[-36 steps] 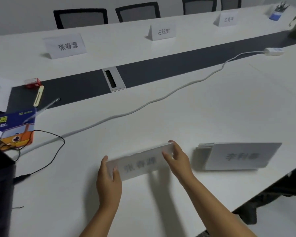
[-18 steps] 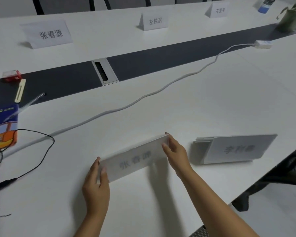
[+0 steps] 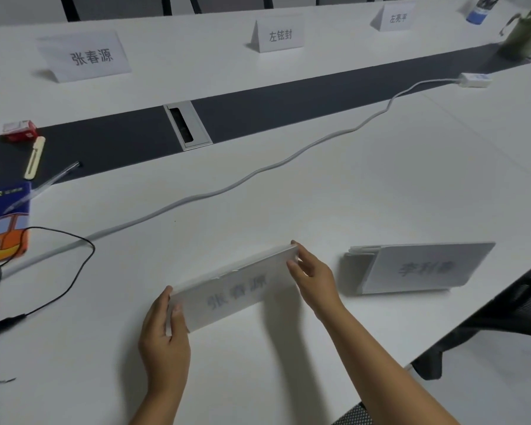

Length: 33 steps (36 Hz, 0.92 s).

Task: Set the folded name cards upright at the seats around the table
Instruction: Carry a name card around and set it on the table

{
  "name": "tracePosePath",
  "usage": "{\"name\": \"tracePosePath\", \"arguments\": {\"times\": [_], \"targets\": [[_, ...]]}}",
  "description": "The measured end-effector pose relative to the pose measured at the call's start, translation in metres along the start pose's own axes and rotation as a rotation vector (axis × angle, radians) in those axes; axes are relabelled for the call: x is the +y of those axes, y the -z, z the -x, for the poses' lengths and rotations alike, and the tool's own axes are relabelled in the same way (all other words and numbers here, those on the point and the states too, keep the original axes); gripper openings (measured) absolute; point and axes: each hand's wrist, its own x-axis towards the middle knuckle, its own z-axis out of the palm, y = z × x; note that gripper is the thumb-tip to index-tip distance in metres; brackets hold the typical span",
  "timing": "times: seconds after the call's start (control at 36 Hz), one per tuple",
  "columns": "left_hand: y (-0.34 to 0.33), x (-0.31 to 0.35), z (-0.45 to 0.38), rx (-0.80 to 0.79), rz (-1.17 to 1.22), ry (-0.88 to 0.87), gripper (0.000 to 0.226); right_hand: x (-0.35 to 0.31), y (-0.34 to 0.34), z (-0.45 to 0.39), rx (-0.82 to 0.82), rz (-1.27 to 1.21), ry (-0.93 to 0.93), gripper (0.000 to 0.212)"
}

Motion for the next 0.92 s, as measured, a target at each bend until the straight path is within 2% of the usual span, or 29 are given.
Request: {"name": "tracePosePath", "arguments": {"times": [0.08, 0.39, 0.44, 0.61, 0.92], "targets": [[0.001, 0.005, 0.004, 0.008, 0.009, 0.006, 0.065, 0.0, -0.001, 0.003, 0.019, 0.006, 0.003, 0.04], [0.005, 0.01, 0.004, 0.049, 0.002, 0.045, 0.068, -0.004, -0.009, 0.001, 0.031, -0.002, -0.007, 0.041], [0.005, 0.01, 0.001, 0.059, 0.006, 0.066, 0.064, -0.007, -0.012, -0.003, 0.029, 0.004, -0.001, 0.041], [0.0, 0.003, -0.012, 0.105, 0.033, 0.127, 0.034, -0.015, -0.024, -0.012, 0.033, -0.03, -0.009, 0.042], [0.0, 0.002, -0.026, 0.128, 0.079, 0.14, 0.033, -0.013, -0.033, -0.011, 0.069, -0.099, -0.015, 0.042]]}}
